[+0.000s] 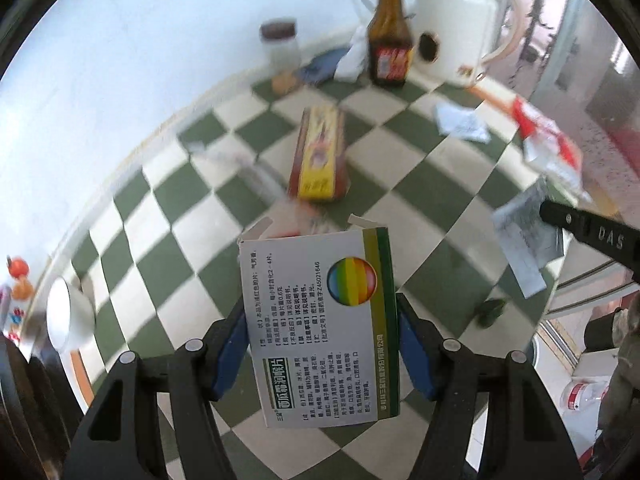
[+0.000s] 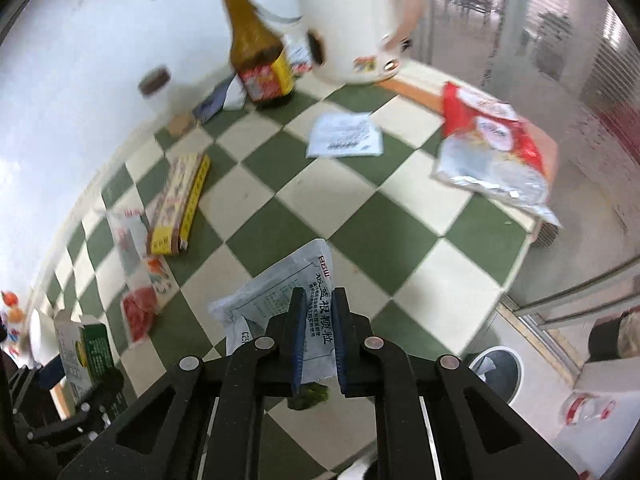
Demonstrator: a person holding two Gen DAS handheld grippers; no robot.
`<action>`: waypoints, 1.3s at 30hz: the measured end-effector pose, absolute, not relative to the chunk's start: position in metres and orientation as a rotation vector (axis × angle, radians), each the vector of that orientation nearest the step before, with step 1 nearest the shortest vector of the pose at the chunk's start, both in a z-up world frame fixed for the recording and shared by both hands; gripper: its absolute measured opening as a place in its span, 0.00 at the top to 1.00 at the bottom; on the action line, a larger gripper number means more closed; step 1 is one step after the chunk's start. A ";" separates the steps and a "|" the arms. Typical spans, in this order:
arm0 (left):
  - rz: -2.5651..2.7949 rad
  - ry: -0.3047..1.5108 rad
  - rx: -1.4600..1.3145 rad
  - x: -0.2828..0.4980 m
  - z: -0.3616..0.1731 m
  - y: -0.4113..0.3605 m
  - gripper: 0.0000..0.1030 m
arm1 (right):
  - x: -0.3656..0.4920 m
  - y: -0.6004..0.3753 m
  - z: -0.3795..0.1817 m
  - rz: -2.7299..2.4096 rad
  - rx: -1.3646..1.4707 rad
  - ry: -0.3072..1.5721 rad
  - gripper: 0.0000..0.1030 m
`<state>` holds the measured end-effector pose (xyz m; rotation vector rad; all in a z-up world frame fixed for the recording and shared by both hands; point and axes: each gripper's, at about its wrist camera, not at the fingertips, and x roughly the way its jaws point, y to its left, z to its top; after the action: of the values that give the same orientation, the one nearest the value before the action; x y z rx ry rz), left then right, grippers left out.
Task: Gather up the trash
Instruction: 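Carry box and sachet over the trash bin and open both tools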
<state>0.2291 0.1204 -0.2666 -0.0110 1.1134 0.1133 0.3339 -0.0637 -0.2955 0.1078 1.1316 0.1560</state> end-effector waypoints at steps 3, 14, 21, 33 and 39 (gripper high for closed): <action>0.074 1.066 0.017 0.240 -0.250 0.108 0.37 | 0.327 -0.094 -0.281 0.116 0.174 1.095 0.87; -0.221 0.988 0.191 0.262 -0.224 -0.023 0.37 | 0.263 -0.257 -0.262 -0.177 0.419 0.980 0.87; -0.478 1.008 0.317 0.245 -0.255 -0.161 0.37 | 0.185 -0.382 -0.295 -0.431 0.573 0.983 0.87; -0.735 1.441 0.388 0.248 -0.467 -0.388 0.37 | 0.050 -0.569 -0.512 -0.733 0.880 1.142 0.87; -0.730 1.605 0.467 0.246 -0.629 -0.462 0.37 | 0.034 -0.615 -0.667 -0.764 1.007 1.219 0.87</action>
<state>0.2456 -0.4621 -0.6294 0.4674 1.6050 -0.7302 0.0344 -0.6151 -0.6671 1.0074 1.2193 -0.7644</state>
